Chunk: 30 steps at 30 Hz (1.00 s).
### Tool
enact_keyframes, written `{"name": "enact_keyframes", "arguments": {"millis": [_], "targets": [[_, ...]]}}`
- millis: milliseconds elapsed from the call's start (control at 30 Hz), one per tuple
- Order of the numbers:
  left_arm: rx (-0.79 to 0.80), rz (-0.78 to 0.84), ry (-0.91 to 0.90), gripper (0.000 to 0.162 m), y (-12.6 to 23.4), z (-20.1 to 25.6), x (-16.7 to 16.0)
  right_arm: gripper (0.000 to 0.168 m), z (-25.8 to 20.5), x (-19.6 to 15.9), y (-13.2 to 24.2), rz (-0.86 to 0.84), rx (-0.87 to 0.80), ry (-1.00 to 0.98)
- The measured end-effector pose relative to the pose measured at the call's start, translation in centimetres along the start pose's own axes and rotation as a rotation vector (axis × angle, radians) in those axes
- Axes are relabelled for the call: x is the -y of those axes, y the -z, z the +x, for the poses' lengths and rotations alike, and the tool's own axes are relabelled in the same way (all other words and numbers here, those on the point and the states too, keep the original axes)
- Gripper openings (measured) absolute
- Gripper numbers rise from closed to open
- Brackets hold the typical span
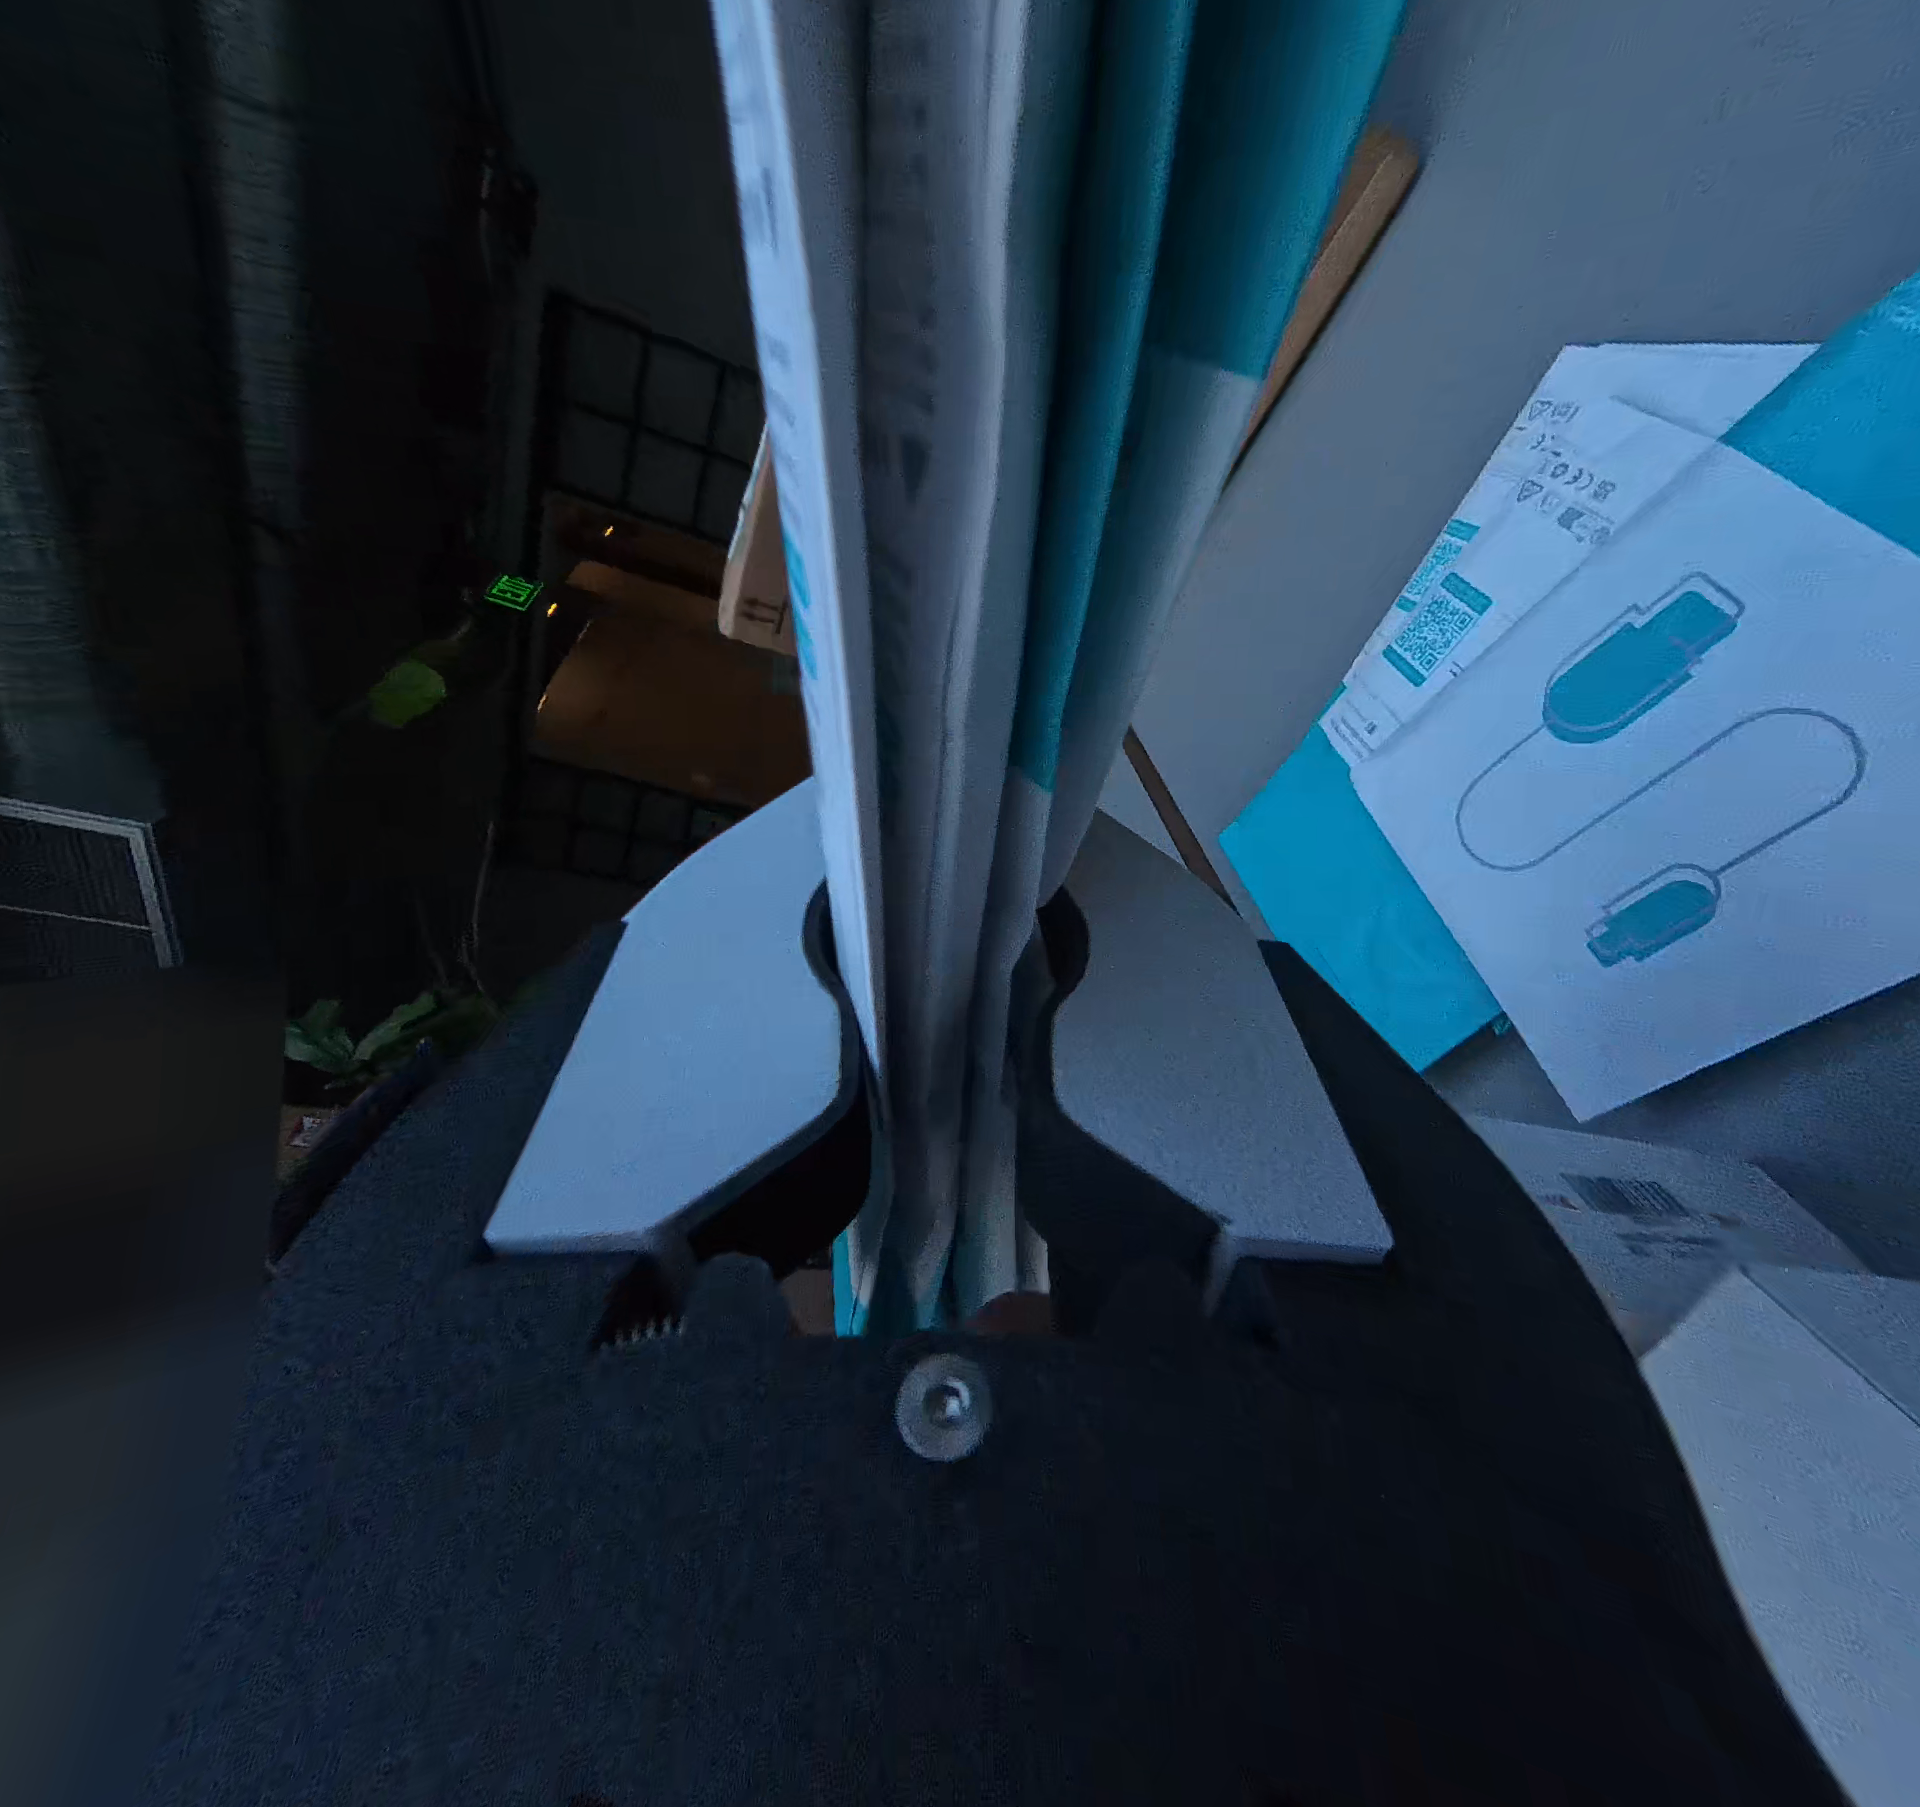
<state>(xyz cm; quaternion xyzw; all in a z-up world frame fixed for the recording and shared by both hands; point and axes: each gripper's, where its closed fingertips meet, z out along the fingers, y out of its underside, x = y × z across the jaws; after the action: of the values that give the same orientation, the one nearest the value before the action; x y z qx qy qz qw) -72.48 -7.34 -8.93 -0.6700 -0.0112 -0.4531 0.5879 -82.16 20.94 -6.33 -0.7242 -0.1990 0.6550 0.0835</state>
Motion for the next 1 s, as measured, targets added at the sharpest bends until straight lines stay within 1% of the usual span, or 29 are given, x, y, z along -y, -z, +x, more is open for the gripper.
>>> {"name": "enact_keyframes", "arguments": {"millis": [67, 100, 133, 167, 200, 233, 267, 367, 433, 467, 500, 533, 600, 633, 700, 733, 800, 833, 867, 933, 1000], "targets": [[0.039, 0.039, -0.024, 0.045, 2.0, -0.5, 0.9, 0.029, 2.8, -0.5, -3.6, -0.021, -0.011, -0.093], [0.063, 0.058, -0.029, 0.045, 2.9, -0.8, 1.3, 0.034, 3.6, -0.5, -4.9, -0.034, -0.005, -0.129], [0.085, 0.07, -0.026, 0.045, 3.6, -1.2, 1.5, 0.049, 4.4, -0.4, -5.8, -0.05, -0.009, -0.155], [0.1, 0.075, -0.014, 0.045, 4.2, -1.5, 1.7, 0.089, 5.2, -0.1, -6.1, -0.043, -0.03, -0.186], [0.107, 0.08, 0.002, 0.045, 4.7, -1.7, 1.8, 0.125, 6.1, 0.1, -5.7, -0.032, -0.073, -0.213], [0.105, 0.089, 0.014, 0.045, 5.1, -1.7, 1.9, 0.137, 6.7, -0.2, -4.4, -0.04, -0.122, -0.219], [0.105, 0.098, 0.024, 0.045, 5.4, -1.8, 1.9, 0.137, 6.5, -0.6, -2.6, -0.043, -0.147, -0.206], [0.097, 0.079, 0.041, 0.045, 5.0, -2.4, 1.4, 0.117, 1.6, -1.5, 5.0, -0.034, -0.057, -0.095], [0.061, 0.051, 0.054, 0.045, 3.7, -2.7, 0.9, 0.091, -0.9, -2.1, 11.6, -0.022, -0.052, 0.06], [0.021, 0.036, 0.064, 0.045, 2.7, -2.4, 0.7, 0.091, -1.0, -2.3, 15.2, -0.008, -0.095, 0.12], [-0.022, 0.019, 0.073, 0.045, 1.5, -1.9, 0.7, 0.086, -0.3, -2.3, 18.9, 0.024, -0.161, 0.159], [-0.064, 0.004, 0.075, 0.045, 0.3, -1.3, 0.6, 0.077, 0.7, -2.5, 22.7, 0.067, -0.216, 0.173], [-0.112, -0.027, 0.059, 0.045, -2.3, -0.3, 0.3, 0.077, 5.1, -4.1, 30.2, 0.089, -0.361, 0.107], [-0.129, -0.042, 0.044, 0.045, -3.6, 0.3, 0.0, 0.082, 8.6, -5.8, 34.0, 0.069, -0.469, 0.059], [-0.143, -0.063, 0.03, 0.045, -6.2, 1.1, -0.6, 0.094, 17.1, -10.4, 41.4, -0.008, -0.713, -0.063], [-0.147, -0.067, 0.033, 0.045, -7.4, 1.6, -1.0, 0.097, 20.8, -12.8, 44.3, -0.038, -0.782, -0.145], [-0.147, -0.078, 0.051, 0.045, -9.7, 2.6, -2.0, 0.097, 26.7, -16.0, 47.6, 0.009, -0.811, -0.337], [-0.142, -0.087, 0.061, 0.045, -10.7, 3.1, -2.6, 0.1, 29.5, -17.1, 48.8, 0.021, -0.843, -0.406], [-0.131, -0.101, 0.065, 0.045, -11.7, 3.6, -3.2, 0.104, 32.4, -18.4, 50.1, -0.012, -0.909, -0.431], [-0.092, -0.138, 0.051, 0.045, -13.4, 4.5, -4.7, 0.112, 37.0, -20.3, 52.1, -0.102, -1.066, -0.386], [-0.055, -0.164, 0.021, 0.045, -14.7, 5.4, -6.0, 0.124, 39.7, -21.6, 52.7, -0.179, -1.161, -0.35]]}}
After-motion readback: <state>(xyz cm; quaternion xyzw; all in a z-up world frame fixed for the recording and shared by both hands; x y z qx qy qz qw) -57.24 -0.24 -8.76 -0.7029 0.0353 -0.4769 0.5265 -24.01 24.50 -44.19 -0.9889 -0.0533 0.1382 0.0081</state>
